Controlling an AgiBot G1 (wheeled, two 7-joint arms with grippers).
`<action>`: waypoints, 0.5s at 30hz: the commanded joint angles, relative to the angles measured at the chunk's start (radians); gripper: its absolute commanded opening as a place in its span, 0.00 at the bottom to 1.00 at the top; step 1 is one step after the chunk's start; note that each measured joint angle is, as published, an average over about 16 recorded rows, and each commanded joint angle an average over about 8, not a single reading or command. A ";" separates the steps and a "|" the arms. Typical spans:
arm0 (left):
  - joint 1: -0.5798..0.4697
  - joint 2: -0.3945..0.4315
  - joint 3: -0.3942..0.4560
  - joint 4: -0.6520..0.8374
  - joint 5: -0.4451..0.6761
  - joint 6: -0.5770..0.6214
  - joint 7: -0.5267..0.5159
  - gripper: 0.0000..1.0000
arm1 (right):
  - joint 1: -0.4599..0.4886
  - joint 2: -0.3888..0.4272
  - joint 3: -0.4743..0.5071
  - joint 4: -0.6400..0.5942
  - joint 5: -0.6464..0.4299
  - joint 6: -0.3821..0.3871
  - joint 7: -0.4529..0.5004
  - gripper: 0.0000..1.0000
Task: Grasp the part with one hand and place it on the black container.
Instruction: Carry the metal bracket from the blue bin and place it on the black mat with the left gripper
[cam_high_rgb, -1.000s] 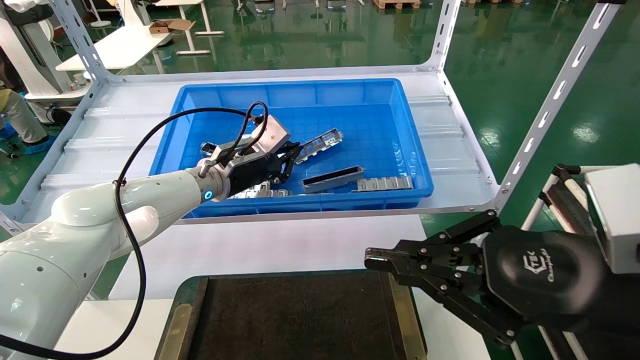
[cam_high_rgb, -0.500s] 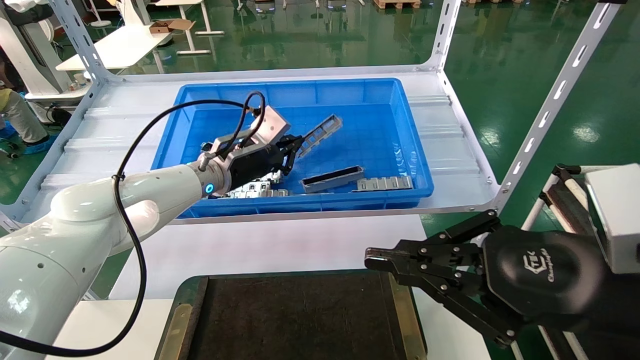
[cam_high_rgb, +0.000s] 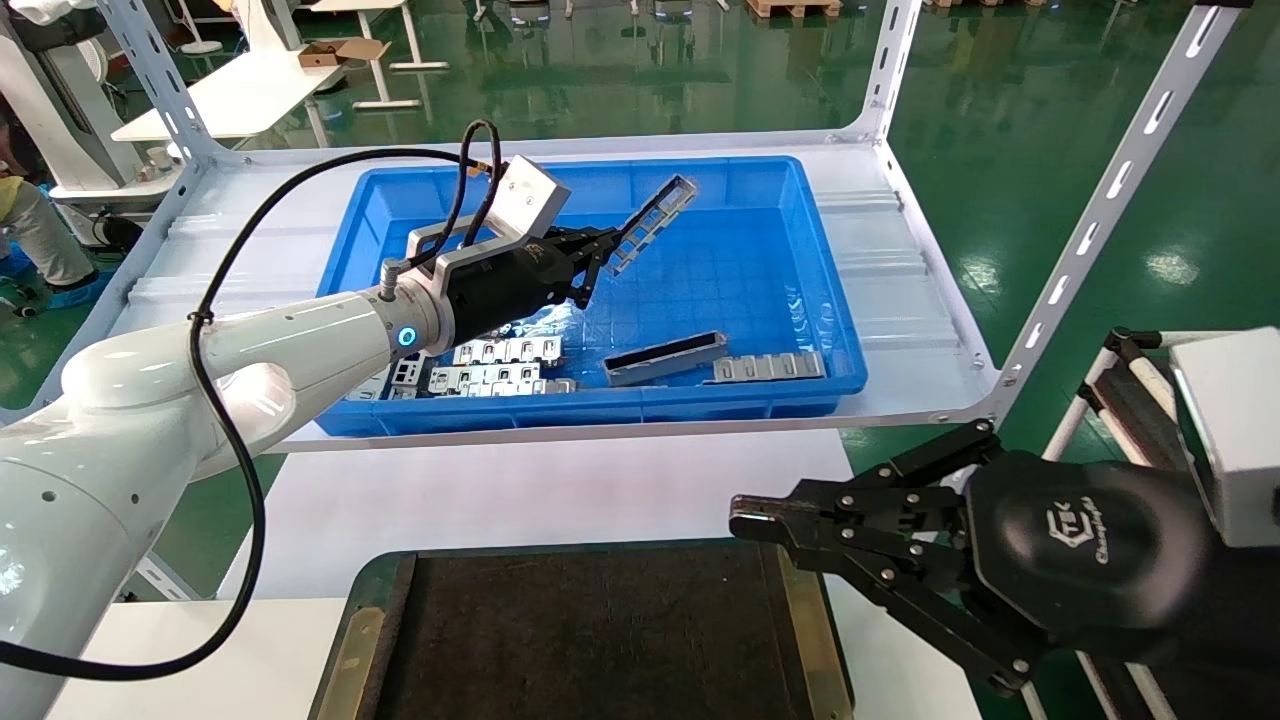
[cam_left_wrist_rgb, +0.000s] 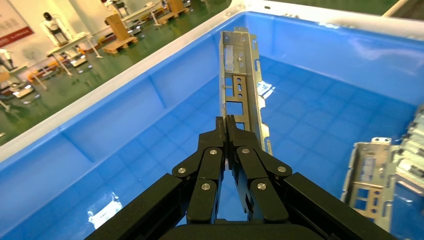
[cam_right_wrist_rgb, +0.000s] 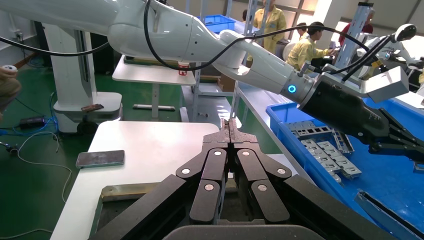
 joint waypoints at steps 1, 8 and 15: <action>-0.005 -0.002 0.001 0.008 -0.010 0.022 -0.009 0.00 | 0.000 0.000 0.000 0.000 0.000 0.000 0.000 0.00; -0.013 -0.041 -0.009 0.034 -0.040 0.176 -0.023 0.00 | 0.000 0.000 0.000 0.000 0.000 0.000 0.000 0.00; -0.012 -0.116 -0.020 0.024 -0.070 0.456 -0.039 0.00 | 0.000 0.000 0.000 0.000 0.000 0.000 0.000 0.00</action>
